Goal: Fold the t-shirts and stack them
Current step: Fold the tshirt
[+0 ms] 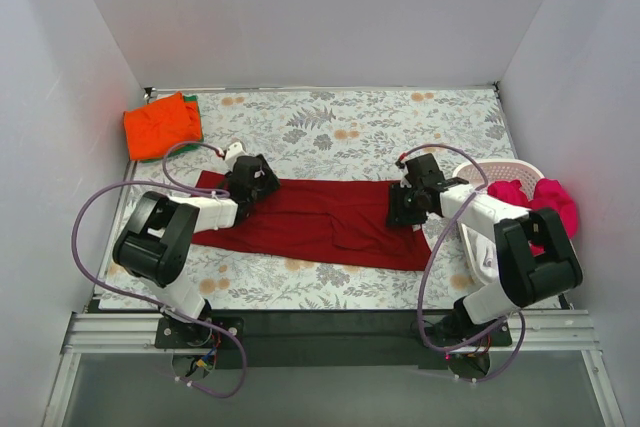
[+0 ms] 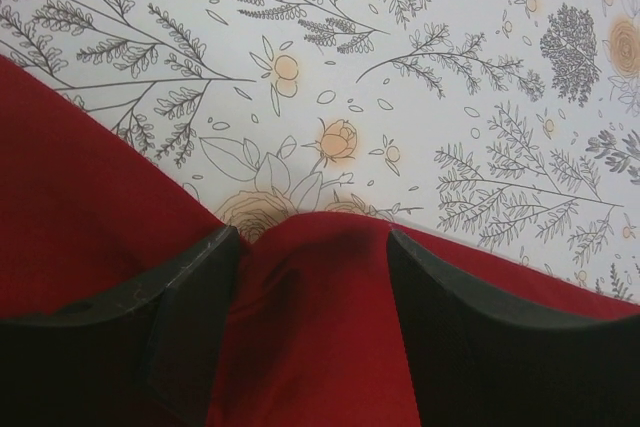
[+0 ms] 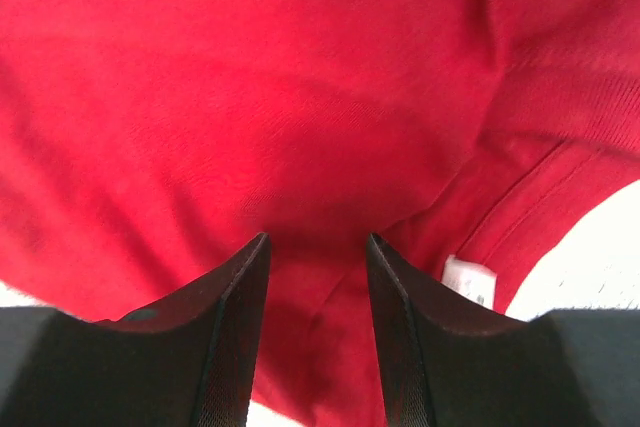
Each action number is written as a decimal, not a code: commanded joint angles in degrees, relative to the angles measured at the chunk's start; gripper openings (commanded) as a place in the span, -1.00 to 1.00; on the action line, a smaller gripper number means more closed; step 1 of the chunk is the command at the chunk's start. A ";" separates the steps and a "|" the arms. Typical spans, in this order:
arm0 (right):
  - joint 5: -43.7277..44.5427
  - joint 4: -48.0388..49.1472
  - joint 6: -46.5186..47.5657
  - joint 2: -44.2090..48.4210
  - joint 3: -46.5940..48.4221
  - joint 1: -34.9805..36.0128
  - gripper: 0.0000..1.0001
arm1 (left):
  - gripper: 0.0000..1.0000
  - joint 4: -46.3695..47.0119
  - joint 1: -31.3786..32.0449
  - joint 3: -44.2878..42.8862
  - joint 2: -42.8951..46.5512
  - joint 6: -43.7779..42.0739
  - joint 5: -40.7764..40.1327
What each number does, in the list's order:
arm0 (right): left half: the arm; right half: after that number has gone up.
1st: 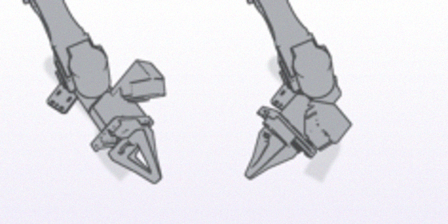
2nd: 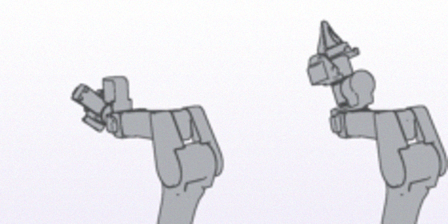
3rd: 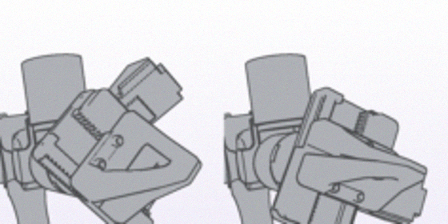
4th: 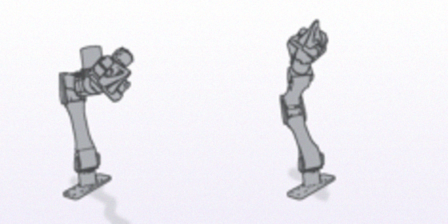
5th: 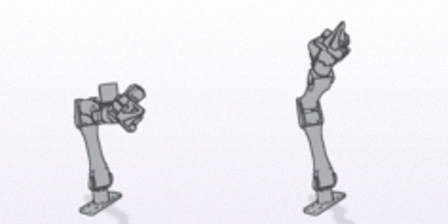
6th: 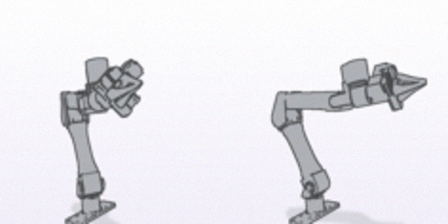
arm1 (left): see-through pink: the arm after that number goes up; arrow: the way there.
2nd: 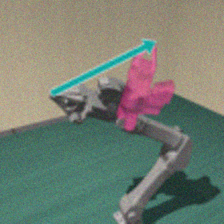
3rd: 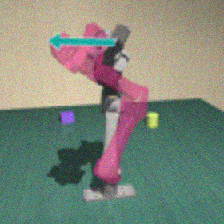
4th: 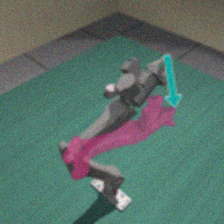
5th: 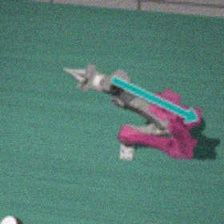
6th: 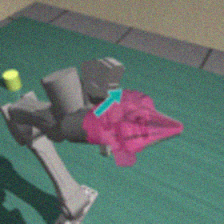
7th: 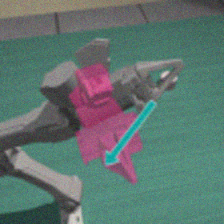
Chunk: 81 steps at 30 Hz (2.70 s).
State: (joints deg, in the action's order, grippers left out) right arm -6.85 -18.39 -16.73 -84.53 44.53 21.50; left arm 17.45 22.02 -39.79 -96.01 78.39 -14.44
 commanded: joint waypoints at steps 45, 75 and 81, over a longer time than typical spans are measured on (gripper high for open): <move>5.29 -5.78 11.21 -15.23 41.90 -0.40 0.11 | 0.18 -17.19 14.43 11.76 35.37 -0.52 -8.24; 3.34 4.33 7.94 -34.20 37.55 0.04 -0.01 | 0.18 -17.81 34.83 17.47 26.14 11.34 -1.91; 1.77 2.75 9.34 -40.79 47.91 -0.31 -0.01 | 0.18 -16.06 40.37 15.01 21.75 16.08 -1.65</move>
State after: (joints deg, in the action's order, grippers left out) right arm -4.75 -15.29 -8.75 -121.73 88.05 21.58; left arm 2.31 59.51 -23.94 -71.92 90.43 -18.92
